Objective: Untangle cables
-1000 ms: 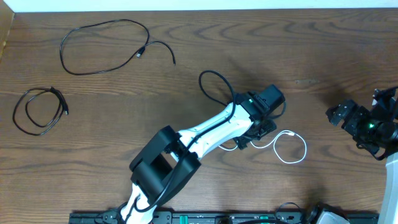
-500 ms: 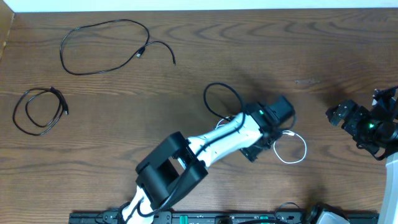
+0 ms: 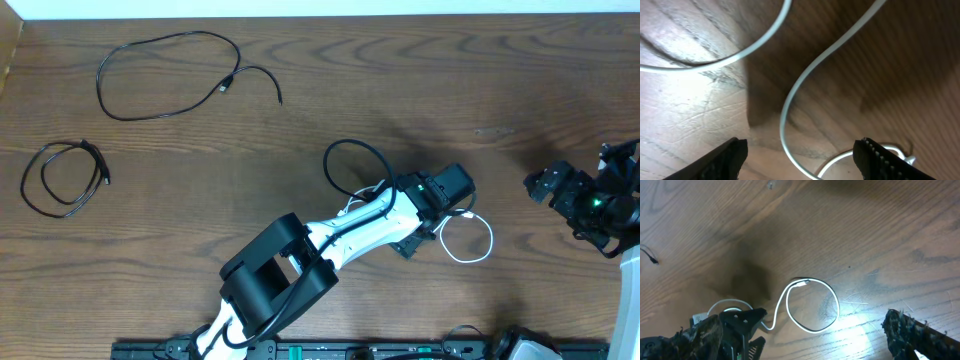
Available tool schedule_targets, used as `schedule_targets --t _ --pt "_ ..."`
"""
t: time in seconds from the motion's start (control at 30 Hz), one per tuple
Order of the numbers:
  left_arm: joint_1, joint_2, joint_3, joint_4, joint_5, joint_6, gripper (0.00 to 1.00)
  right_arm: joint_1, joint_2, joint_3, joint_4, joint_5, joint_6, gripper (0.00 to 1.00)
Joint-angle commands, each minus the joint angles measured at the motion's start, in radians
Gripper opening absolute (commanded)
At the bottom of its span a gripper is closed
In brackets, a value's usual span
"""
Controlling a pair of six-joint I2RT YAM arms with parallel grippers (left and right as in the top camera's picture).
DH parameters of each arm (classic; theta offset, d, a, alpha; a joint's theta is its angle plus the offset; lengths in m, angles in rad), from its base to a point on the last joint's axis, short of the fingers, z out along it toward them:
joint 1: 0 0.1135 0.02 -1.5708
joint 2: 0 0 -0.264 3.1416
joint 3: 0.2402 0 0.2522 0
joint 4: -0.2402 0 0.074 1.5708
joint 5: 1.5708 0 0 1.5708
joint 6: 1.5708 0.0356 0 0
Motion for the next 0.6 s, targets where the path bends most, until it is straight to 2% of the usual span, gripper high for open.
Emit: schedule_targets --t 0.0,0.17,0.33,0.57 --pt "0.004 0.019 -0.007 0.001 -0.038 -0.024 0.70 -0.008 -0.005 -0.001 -0.001 -0.016 0.011 0.99" --pt "0.005 0.019 -0.008 -0.003 -0.037 -0.024 0.69 -0.048 -0.005 -0.001 0.039 -0.016 0.058 0.99" --pt "0.005 0.019 -0.009 -0.002 -0.034 -0.035 0.70 -0.158 -0.005 -0.001 0.066 -0.013 0.063 0.99" --pt "0.004 0.019 -0.012 0.008 -0.019 -0.050 0.69 -0.216 -0.005 -0.001 0.035 -0.013 0.062 0.99"
